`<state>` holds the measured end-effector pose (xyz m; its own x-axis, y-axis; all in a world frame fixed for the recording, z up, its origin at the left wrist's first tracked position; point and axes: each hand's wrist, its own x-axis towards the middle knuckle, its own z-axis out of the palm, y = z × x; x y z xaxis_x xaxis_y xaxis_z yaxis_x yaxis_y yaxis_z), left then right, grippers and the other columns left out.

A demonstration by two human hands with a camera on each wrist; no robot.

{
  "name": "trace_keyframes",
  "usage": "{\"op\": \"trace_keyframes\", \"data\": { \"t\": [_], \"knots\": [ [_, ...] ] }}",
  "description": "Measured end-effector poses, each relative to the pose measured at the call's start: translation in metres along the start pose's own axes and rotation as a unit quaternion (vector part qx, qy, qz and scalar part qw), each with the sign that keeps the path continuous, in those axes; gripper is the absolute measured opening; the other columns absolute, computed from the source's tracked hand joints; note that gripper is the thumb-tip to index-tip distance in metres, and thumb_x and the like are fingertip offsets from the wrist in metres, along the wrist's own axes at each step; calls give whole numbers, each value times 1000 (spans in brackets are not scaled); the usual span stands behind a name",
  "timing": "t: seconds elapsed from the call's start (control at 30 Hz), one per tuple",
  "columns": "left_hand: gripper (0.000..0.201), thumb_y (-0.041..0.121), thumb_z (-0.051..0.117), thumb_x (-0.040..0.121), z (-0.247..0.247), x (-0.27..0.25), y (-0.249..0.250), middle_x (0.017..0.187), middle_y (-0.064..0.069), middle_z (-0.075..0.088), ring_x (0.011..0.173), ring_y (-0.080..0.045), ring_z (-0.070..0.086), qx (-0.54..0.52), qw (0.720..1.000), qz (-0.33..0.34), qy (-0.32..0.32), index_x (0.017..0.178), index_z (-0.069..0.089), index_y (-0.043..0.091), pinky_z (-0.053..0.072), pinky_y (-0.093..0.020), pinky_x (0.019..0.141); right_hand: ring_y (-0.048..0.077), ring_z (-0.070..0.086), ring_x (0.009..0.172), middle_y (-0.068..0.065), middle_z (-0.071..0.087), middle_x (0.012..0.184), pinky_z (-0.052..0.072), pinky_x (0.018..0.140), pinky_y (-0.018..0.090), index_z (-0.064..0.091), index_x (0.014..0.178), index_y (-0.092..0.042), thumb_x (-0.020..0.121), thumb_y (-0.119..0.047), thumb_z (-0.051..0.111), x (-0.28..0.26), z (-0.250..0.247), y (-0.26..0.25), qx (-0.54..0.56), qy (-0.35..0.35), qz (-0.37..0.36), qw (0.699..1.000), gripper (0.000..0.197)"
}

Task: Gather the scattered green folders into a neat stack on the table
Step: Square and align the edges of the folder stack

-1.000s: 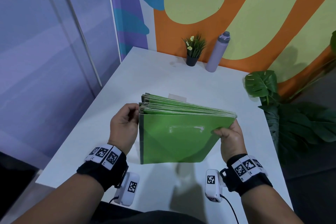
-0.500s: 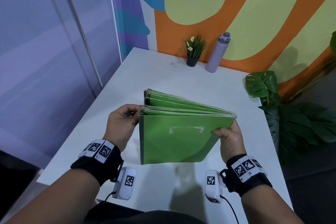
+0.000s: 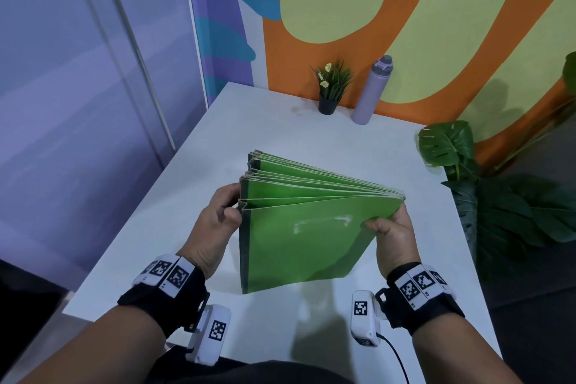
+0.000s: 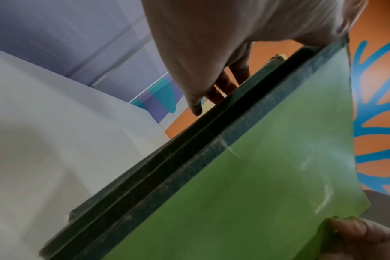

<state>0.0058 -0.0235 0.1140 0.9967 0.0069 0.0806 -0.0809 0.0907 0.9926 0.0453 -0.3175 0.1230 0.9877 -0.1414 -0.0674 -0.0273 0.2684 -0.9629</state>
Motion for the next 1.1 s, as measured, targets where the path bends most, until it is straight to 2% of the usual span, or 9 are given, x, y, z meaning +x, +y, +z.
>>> {"op": "trace_keyframes", "data": {
  "t": [0.17, 0.27, 0.43, 0.57, 0.7, 0.8, 0.87, 0.93, 1.1],
  "knots": [
    [71, 28, 68, 55, 5, -1, 3, 126, 4, 64, 118, -12, 58, -40, 998, -13, -37, 126, 62, 29, 47, -27, 95, 19, 64, 78, 1, 69, 83, 50, 72, 31, 63, 97, -18, 65, 25, 40, -2, 2, -2, 0, 6, -1, 1000, 59],
    [86, 29, 87, 58, 1, -3, 0, 133, -3, 60, 120, -12, 58, -40, 997, -19, -57, 134, 50, 17, 50, -25, 92, 17, 65, 75, 1, 68, 82, 52, 69, 28, 61, 98, -17, 67, 26, 40, -3, 5, -3, 1, 14, -8, 1000, 57],
    [31, 1, 52, 95, 25, 3, 0, 116, 0, 63, 103, -14, 61, -2, 996, -24, 82, 120, 50, 19, 53, -26, 83, 13, 67, 70, -3, 70, 77, 53, 62, 24, 59, 99, -15, 67, 28, 39, -5, 9, -4, 14, 20, -8, 1000, 57],
    [28, 2, 42, 99, 33, 9, 0, 111, -1, 65, 101, -18, 61, -13, 994, -31, 109, 108, 54, 25, 50, -47, 95, 14, 67, 72, -2, 70, 79, 54, 64, 26, 60, 96, -16, 67, 28, 39, -9, 6, -4, 14, 20, -10, 1000, 56],
    [30, 3, 40, 99, 32, 15, 3, 117, -4, 62, 103, -18, 59, -6, 995, -28, 99, 109, 53, 29, 47, -50, 100, 15, 67, 72, -2, 71, 76, 54, 65, 27, 59, 93, -14, 67, 29, 39, -10, 4, -2, 15, 20, -10, 1000, 54],
    [28, 24, 49, 91, 32, 14, 2, 137, -15, 46, 123, -27, 51, -7, 995, -21, 102, 112, 51, 41, 42, -52, 107, 15, 67, 71, -2, 71, 75, 53, 65, 27, 59, 91, -12, 67, 29, 38, -12, 4, -1, 16, 20, -10, 1000, 52],
    [35, 28, 52, 89, 32, 13, 2, 138, -9, 47, 123, -22, 52, -29, 996, -13, 87, 123, 46, 32, 43, -47, 107, 17, 66, 70, -1, 71, 74, 53, 65, 28, 59, 91, -12, 67, 28, 38, -14, 4, -2, 14, 14, -9, 1000, 52],
    [29, 26, 53, 88, 34, 13, 3, 117, 1, 59, 105, -15, 58, -38, 997, -4, 68, 115, 45, 22, 47, -46, 100, 17, 66, 69, -2, 70, 74, 53, 64, 27, 60, 93, -14, 68, 27, 40, -17, 4, -4, 13, 8, -13, 1000, 53],
    [33, 18, 52, 88, 39, 10, 2, 101, 25, 63, 98, -4, 58, -6, 996, 36, 76, 110, 44, 41, 48, -40, 96, 16, 65, 69, -3, 70, 74, 53, 65, 25, 60, 96, -17, 68, 28, 42, -20, 7, -4, 17, 18, -24, 999, 56]
  ]
}}
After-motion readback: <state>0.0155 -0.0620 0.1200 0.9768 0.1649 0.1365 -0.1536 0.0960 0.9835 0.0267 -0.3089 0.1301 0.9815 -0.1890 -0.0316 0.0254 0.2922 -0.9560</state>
